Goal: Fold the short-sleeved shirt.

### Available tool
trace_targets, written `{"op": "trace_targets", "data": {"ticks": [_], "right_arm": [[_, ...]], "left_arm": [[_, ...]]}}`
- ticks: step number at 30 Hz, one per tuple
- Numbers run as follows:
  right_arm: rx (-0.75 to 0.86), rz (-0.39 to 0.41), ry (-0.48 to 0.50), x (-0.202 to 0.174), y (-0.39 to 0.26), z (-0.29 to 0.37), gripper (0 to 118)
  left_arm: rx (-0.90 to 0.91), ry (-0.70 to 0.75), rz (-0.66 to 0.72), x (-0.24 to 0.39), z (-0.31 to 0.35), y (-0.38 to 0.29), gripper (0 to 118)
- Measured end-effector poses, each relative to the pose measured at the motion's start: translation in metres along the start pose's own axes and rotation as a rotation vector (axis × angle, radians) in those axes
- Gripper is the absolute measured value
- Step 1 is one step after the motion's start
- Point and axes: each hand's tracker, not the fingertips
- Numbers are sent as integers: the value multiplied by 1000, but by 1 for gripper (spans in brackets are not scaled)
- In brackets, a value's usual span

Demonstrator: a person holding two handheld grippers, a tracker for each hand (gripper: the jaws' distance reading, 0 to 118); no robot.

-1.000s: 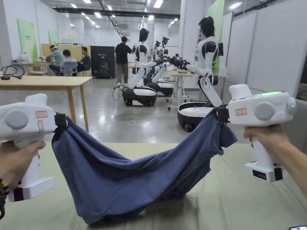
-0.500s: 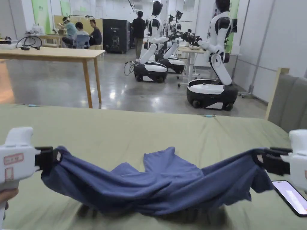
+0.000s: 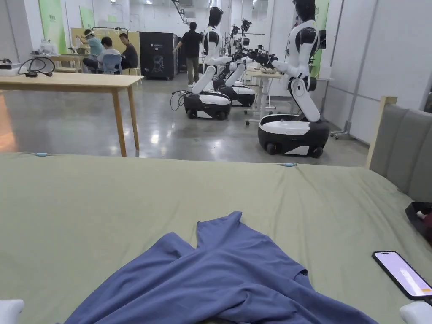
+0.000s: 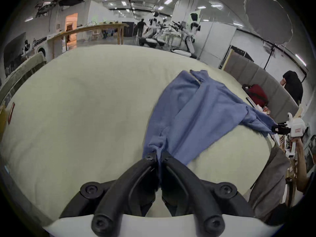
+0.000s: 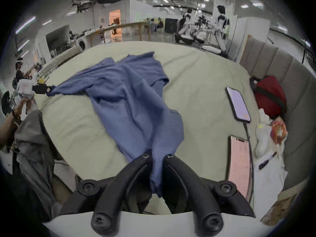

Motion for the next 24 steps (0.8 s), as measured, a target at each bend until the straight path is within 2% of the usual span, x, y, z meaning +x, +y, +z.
{"op": "trace_targets", "data": {"ticks": [1,2,3,4,5,7,8,10,11,12,13,14,15,16,18,21,23,24], "right_arm": [[10,-15,1,4,-1,2,31],[34,-40,19,7,-2,3,81],[67,-71,12,10,-1,6,118],[108,-94,4,12,-1,10,117],[151,-105,-15,12,-2,18,116],[245,-167,-19,13,2,44,114],[274,-187,-37,11,4,58,115],[356,-205,-46,-23,-2,104,115],[412,-212,-44,-33,-6,122,110],[465,-225,-33,-42,-10,136,99],[508,-240,-22,-36,-18,137,76],[540,-256,-31,-37,-24,141,33],[558,-264,-37,-42,-26,143,9],[575,-269,-47,-47,-27,145,6],[547,-253,-27,-50,-23,148,6],[577,-213,-58,-62,-17,152,6],[584,-210,-20,-64,-11,150,6],[586,-209,-5,-66,-8,147,6]], "left_arm": [[0,-3,8,-1,0,1,12],[15,-15,24,0,1,2,49],[43,-13,34,-1,4,4,95],[54,1,35,-1,6,8,118],[57,3,44,-1,8,10,118],[183,-46,24,-5,25,11,115],[154,-36,66,-6,34,9,116],[199,-38,72,-6,54,4,116],[228,-16,68,1,73,5,116],[242,-14,63,3,85,1,112],[267,-9,55,5,97,-5,101],[301,21,45,7,108,-12,60],[326,48,41,7,113,-15,18],[304,62,48,7,116,-20,0],[306,61,50,3,123,-26,0],[275,64,67,-2,113,-25,0],[248,69,46,-5,96,-23,0],[242,66,40,-6,87,-19,9]]}}
